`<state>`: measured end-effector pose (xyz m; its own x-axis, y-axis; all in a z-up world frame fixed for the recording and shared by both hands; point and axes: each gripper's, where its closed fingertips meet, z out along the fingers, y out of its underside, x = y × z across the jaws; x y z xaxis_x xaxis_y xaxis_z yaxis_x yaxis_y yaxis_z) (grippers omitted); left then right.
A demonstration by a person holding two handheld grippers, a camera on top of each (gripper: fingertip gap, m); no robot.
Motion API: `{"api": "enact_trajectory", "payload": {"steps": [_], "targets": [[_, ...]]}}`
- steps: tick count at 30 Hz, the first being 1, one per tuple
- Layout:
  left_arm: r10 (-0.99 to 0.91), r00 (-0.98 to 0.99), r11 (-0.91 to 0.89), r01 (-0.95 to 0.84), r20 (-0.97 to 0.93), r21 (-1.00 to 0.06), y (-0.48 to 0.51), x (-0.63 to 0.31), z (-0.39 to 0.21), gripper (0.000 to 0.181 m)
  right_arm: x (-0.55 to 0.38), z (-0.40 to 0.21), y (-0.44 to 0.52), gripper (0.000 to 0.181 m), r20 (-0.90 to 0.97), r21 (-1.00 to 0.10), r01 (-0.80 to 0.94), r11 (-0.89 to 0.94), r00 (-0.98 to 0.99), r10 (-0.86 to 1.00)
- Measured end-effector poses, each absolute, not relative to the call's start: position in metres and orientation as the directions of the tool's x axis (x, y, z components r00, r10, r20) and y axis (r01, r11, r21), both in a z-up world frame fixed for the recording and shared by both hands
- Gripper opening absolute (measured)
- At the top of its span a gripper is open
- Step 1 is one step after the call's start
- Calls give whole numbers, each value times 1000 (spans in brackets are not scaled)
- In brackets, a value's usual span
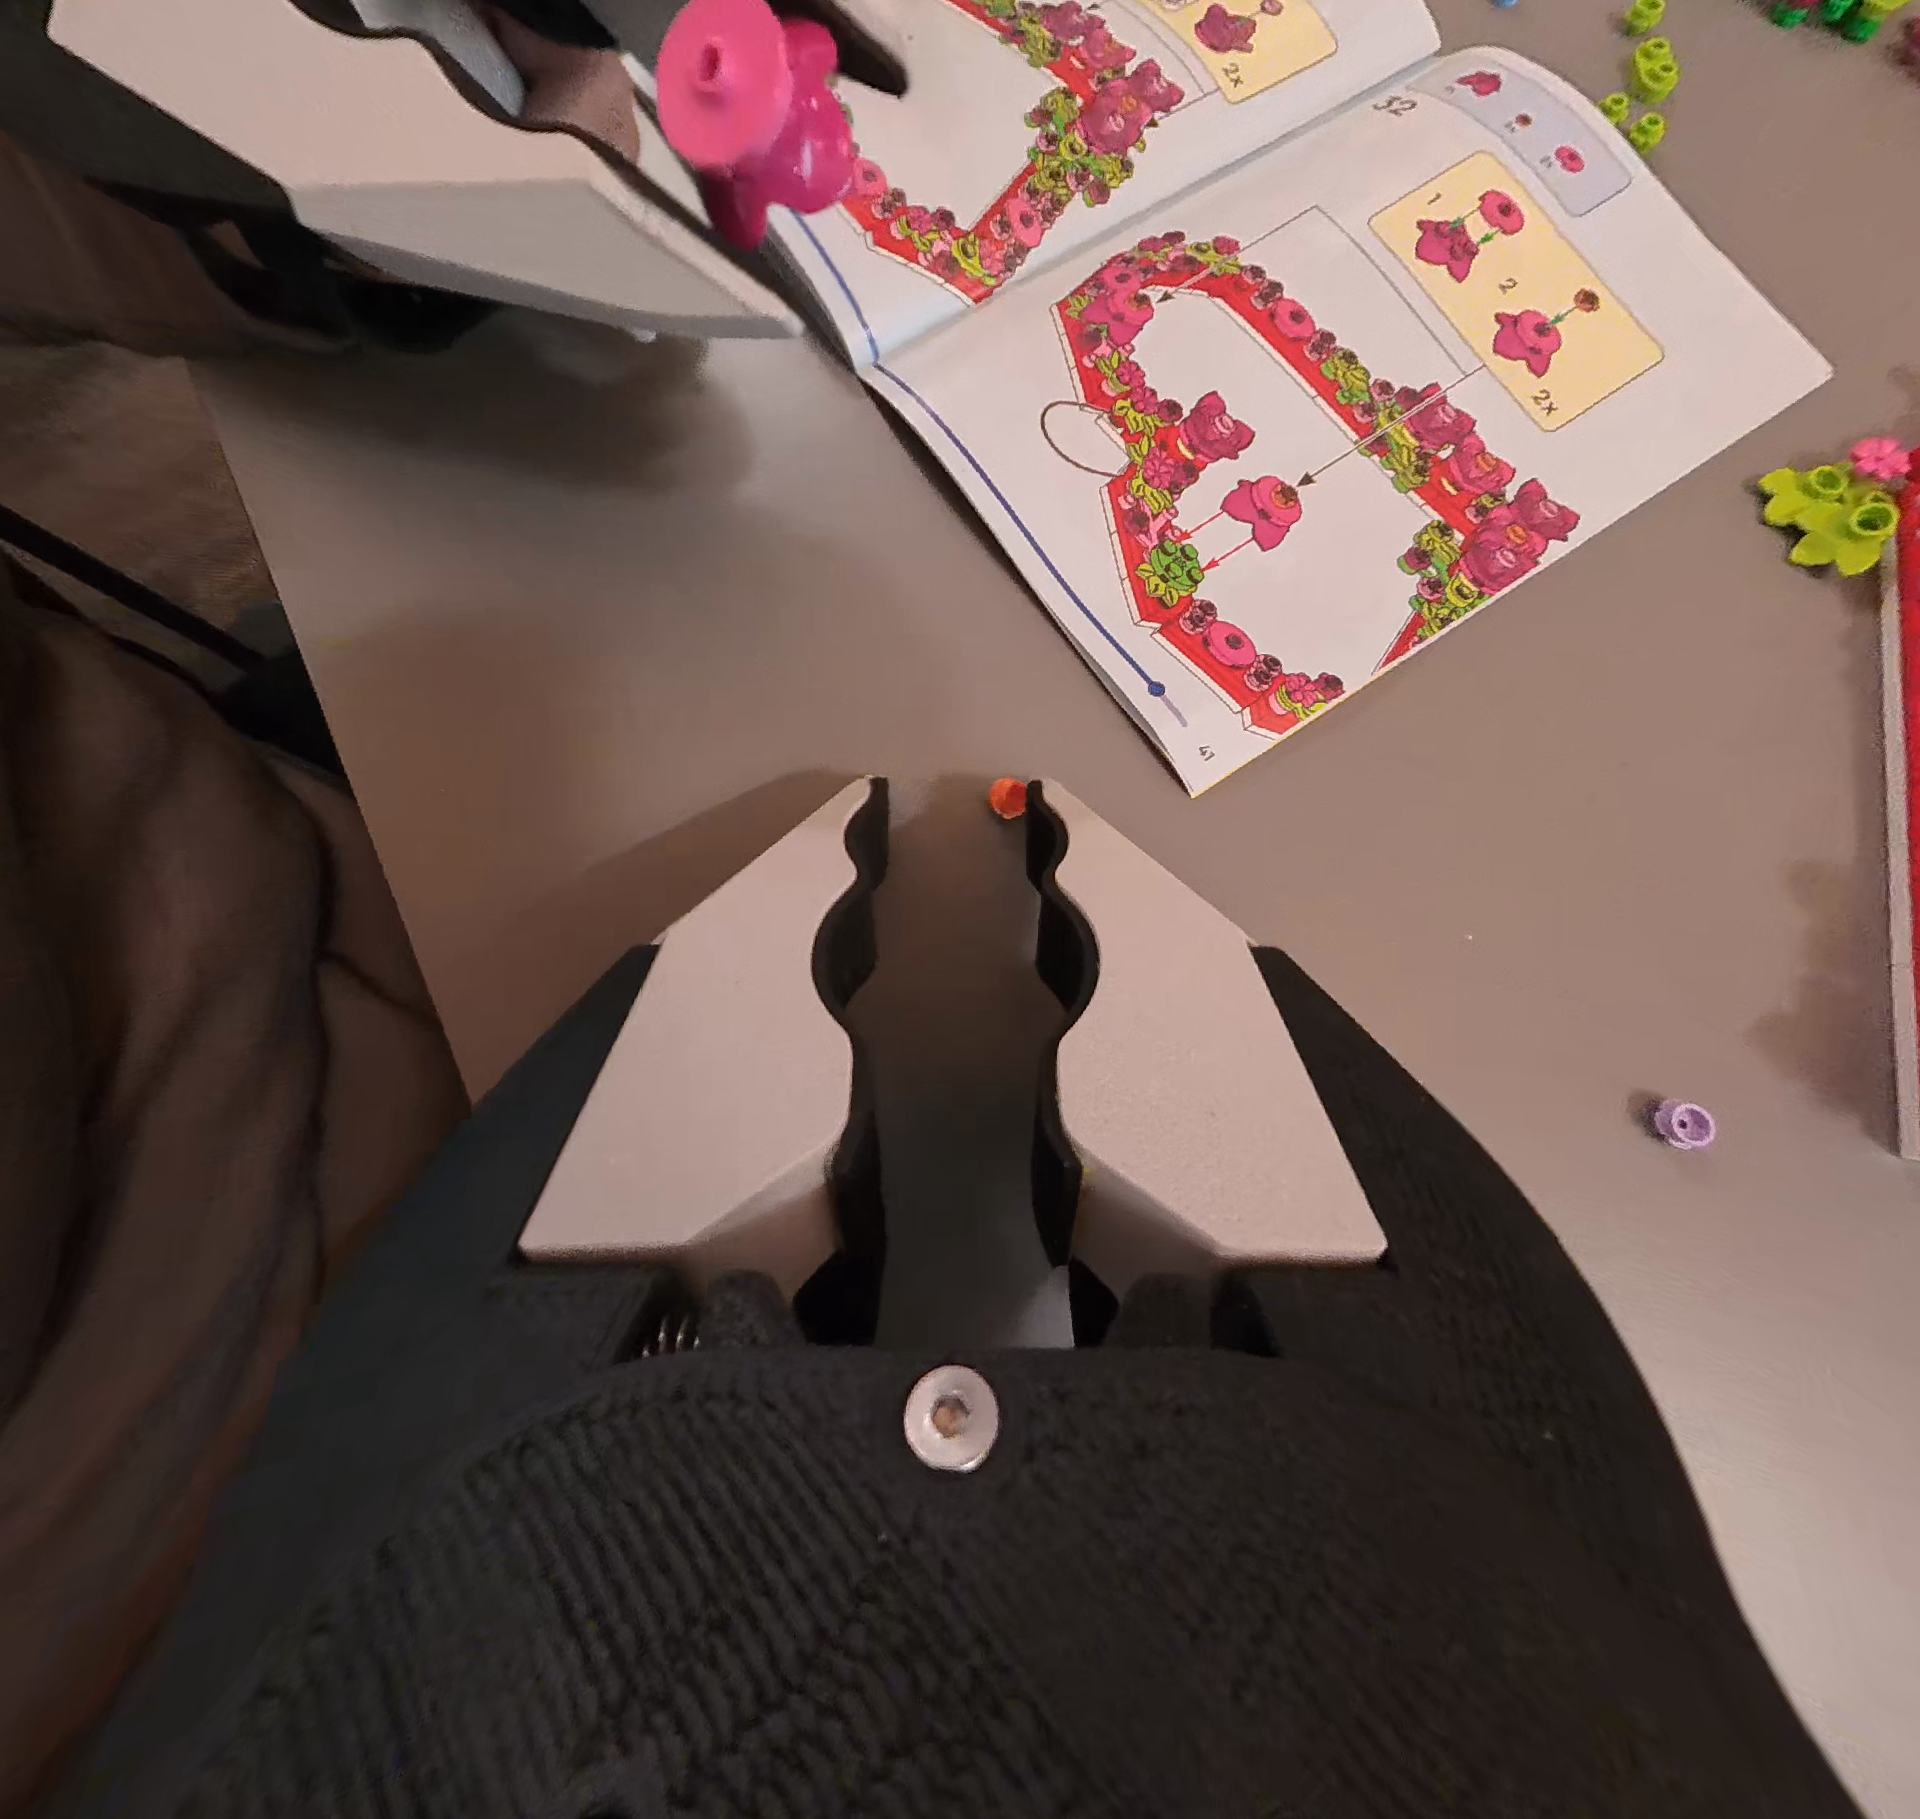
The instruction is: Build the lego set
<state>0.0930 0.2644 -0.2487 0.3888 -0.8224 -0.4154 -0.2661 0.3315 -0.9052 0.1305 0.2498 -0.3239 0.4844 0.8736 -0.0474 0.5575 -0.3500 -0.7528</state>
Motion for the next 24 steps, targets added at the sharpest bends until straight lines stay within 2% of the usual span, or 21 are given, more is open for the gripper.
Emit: {"api": "enact_trajectory", "payload": {"steps": [13, 24], "targets": [[-826, 389, 325, -259, -407, -909, 265, 92, -248, 22, 137, -324, 257, 36, 14, -740, 582, -336, 513, 858], [-824, 398, 321, -258, -403, -911, 266, 89, -247, 22, 138, -320, 261, 35, 15, -746, 576, -334, 517, 856]]}}
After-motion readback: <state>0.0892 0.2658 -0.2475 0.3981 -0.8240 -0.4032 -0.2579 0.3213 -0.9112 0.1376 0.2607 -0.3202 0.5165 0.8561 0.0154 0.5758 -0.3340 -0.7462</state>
